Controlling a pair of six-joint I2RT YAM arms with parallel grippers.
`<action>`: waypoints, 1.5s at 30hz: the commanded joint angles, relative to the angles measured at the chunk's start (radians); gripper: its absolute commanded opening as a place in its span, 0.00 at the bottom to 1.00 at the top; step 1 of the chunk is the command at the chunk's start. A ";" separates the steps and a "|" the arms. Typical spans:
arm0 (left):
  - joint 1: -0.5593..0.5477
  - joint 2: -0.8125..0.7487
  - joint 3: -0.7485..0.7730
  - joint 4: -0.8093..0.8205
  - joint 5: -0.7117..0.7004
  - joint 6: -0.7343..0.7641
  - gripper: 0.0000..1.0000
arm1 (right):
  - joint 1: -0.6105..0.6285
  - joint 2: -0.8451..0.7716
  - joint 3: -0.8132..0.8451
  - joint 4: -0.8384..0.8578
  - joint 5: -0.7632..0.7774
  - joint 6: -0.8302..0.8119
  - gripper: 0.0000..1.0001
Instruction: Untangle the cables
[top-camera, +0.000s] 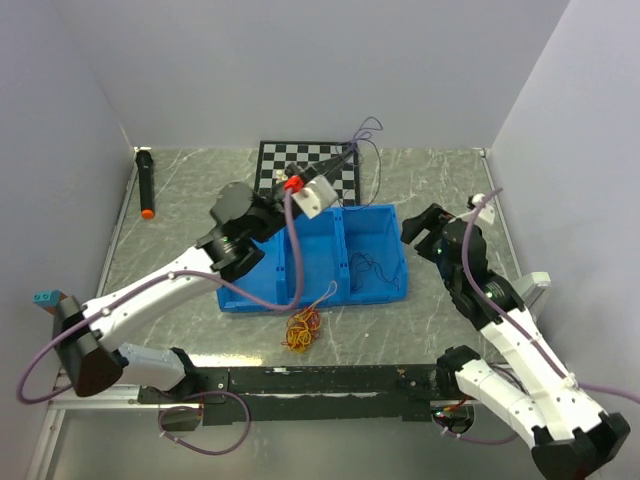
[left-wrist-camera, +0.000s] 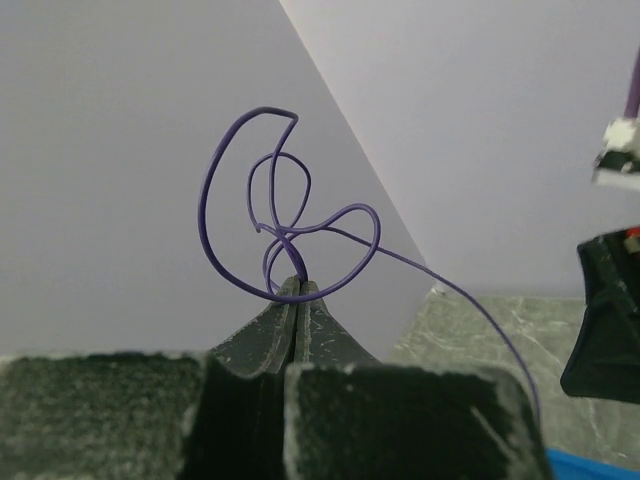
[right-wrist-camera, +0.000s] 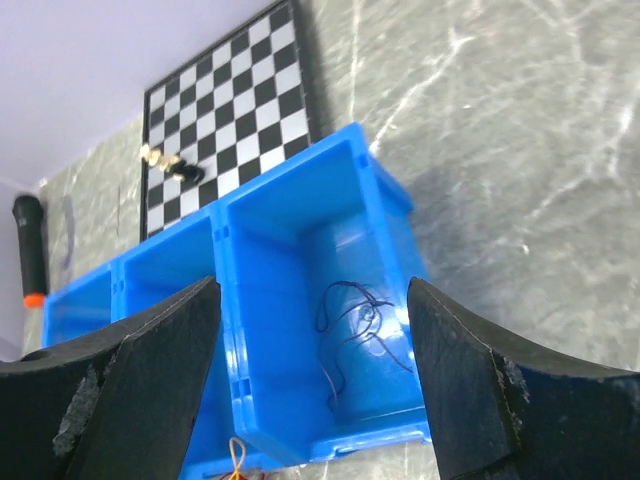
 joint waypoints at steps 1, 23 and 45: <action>-0.005 0.087 0.031 0.062 -0.034 -0.050 0.01 | -0.010 -0.060 -0.010 -0.029 0.078 0.056 0.81; -0.010 0.351 0.014 -0.288 0.044 0.048 0.02 | -0.070 -0.163 0.022 -0.110 0.122 0.047 0.80; 0.020 0.199 0.159 -0.910 0.254 0.051 0.74 | -0.073 -0.109 0.012 -0.083 -0.095 0.001 0.78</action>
